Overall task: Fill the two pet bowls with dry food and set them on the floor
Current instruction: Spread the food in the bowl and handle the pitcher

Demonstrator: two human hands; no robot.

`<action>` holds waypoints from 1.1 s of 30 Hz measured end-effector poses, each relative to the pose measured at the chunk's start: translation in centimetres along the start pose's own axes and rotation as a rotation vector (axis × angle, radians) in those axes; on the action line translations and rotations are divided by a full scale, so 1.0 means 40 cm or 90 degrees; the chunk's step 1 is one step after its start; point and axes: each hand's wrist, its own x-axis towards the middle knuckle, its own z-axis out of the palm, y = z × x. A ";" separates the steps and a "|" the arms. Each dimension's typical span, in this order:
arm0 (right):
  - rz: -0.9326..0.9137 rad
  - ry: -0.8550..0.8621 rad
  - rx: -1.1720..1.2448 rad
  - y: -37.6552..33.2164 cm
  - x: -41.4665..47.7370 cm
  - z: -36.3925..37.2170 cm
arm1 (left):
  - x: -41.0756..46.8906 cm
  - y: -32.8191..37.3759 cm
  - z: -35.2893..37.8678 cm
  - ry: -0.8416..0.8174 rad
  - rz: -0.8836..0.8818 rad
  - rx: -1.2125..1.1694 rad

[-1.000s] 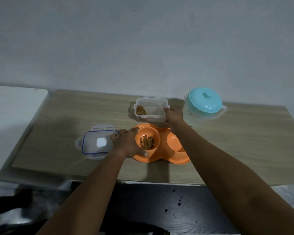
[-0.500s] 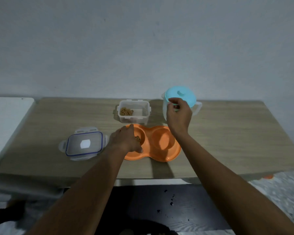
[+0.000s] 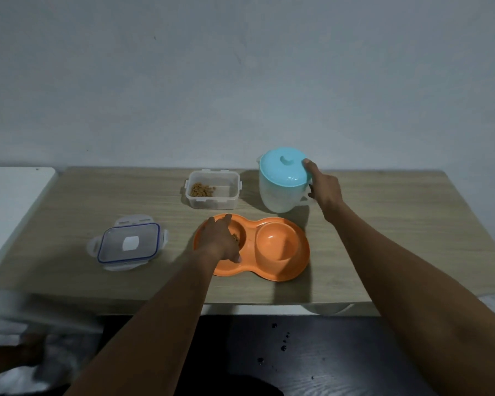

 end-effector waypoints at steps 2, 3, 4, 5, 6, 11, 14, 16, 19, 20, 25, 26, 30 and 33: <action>0.023 -0.001 0.086 0.015 -0.008 0.016 | -0.002 0.005 0.001 0.004 -0.012 -0.008; 0.026 0.018 0.115 0.021 -0.011 0.025 | -0.003 0.006 0.002 0.007 -0.017 -0.011; 0.025 0.039 0.135 0.024 -0.015 0.032 | -0.003 0.007 0.004 0.010 -0.019 -0.014; 0.021 0.057 0.149 0.026 -0.017 0.036 | -0.003 0.006 0.005 0.013 -0.020 -0.016; 0.020 0.071 0.159 0.025 -0.019 0.034 | -0.003 0.006 0.007 0.013 -0.021 -0.016; 0.007 0.093 0.187 -0.002 -0.038 -0.030 | -0.005 0.004 0.007 0.014 -0.023 -0.002; -0.015 0.099 0.173 -0.028 -0.068 -0.080 | -0.012 0.006 0.005 0.013 -0.023 0.003; -0.036 0.100 0.145 -0.035 -0.094 -0.111 | -0.015 0.008 0.004 0.013 -0.023 -0.002; -0.040 0.110 0.098 -0.025 -0.127 -0.153 | -0.017 0.011 0.002 0.010 -0.023 -0.012; -0.040 0.113 0.082 -0.017 -0.136 -0.165 | -0.017 0.011 0.002 0.012 -0.024 -0.011; -0.046 0.105 -0.006 0.010 -0.183 -0.207 | -0.014 0.012 0.001 0.020 0.000 0.038; -0.046 0.104 -0.027 0.014 -0.193 -0.211 | -0.014 0.011 0.002 0.020 0.004 0.045; -0.070 0.107 -0.135 0.028 -0.225 -0.214 | -0.004 0.003 0.005 0.027 0.018 0.070; -0.095 0.102 -0.215 0.031 -0.238 -0.212 | 0.001 0.003 0.006 0.034 0.020 0.085</action>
